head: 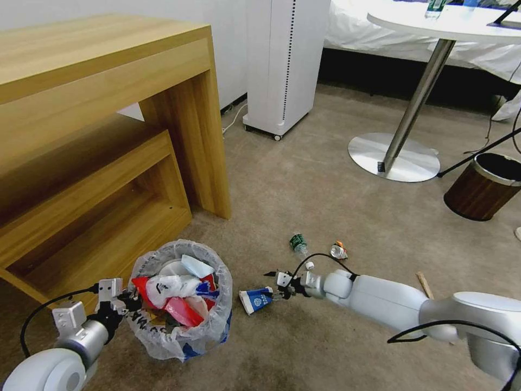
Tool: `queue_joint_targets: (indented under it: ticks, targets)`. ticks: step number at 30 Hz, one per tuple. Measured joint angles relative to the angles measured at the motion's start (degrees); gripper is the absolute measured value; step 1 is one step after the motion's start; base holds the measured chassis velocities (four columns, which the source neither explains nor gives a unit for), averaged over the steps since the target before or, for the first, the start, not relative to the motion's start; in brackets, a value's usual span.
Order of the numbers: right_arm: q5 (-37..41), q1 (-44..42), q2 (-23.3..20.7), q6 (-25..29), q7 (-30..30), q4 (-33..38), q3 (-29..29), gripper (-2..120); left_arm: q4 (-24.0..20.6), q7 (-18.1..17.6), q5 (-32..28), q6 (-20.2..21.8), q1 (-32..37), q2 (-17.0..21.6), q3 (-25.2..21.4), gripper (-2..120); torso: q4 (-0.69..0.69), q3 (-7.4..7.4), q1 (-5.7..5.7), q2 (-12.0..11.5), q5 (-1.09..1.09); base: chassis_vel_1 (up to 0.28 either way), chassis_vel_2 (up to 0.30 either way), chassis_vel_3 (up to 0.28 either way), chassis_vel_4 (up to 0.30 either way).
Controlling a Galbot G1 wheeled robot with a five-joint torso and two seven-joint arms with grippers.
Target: Pick up the trash bin and place the garbage on the floor into it.
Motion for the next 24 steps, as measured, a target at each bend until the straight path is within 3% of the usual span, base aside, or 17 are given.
queue_joint_targets:
  ticks: [10, 24]
  targets:
    - [-0.2, -2.4, 0.6, 0.9, 0.1, -1.5, 0.8, 22, 0.3, 0.1, -0.1, -0.4, -0.2, 0.4, 0.1, 1, -0.01, 0.0, 0.0, 0.0, 0.0, 0.0, 0.0, 0.0, 0.0]
    - [-1.5, -5.4, 1.3, 3.0, -0.5, -5.3, 3.8, 4, 1.9, 0.1, -0.1, -0.9, -0.6, 0.7, 0.8, 1, 0.0, 0.0, 0.0, 0.0, 0.02, 0.0, 0.0, 0.0, 0.0]
